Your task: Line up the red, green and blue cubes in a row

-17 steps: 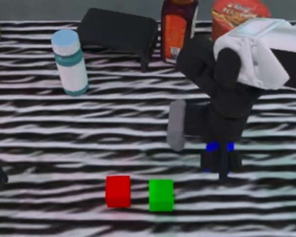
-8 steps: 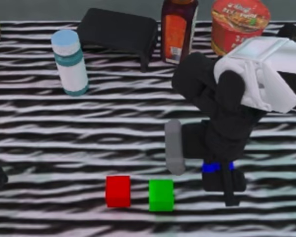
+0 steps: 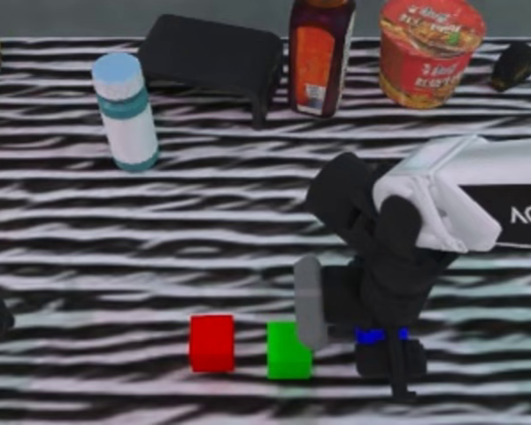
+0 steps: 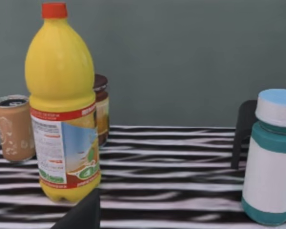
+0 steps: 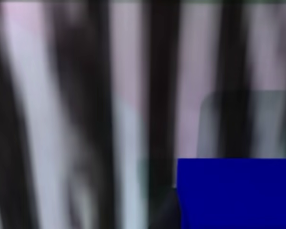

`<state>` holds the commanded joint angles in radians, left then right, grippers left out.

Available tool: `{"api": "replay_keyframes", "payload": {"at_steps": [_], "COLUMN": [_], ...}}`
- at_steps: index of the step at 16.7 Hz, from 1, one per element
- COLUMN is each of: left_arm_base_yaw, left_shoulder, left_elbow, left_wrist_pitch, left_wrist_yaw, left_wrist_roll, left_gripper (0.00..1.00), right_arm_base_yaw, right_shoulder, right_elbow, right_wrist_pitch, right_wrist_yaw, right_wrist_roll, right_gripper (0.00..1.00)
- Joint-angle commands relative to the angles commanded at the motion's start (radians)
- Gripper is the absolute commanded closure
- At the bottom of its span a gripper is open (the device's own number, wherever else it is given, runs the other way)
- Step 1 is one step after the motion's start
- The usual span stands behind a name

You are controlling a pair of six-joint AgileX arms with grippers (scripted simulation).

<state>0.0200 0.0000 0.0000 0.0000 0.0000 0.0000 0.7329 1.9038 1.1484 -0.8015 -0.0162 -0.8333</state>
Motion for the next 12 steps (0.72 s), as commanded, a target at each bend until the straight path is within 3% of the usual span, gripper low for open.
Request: {"api": "replay_keyframes", "payload": {"at_steps": [4, 12], "left_arm_base_yaw": [0.0, 0.0], "left_shoulder": [0.0, 0.0], "left_elbow": [0.0, 0.0], "left_wrist_pitch": [0.0, 0.0], "left_wrist_yaw": [0.0, 0.0], "left_wrist_roll": [0.0, 0.0], "left_gripper": [0.0, 0.0], "right_arm_base_yaw": [0.0, 0.0], "right_shoulder": [0.001, 0.001], "right_elbow": [-0.001, -0.001], "right_wrist_pitch": [0.001, 0.001], "right_wrist_yaw": [0.0, 0.0], "right_wrist_roll": [0.0, 0.0], "right_gripper": [1.0, 0.4]}}
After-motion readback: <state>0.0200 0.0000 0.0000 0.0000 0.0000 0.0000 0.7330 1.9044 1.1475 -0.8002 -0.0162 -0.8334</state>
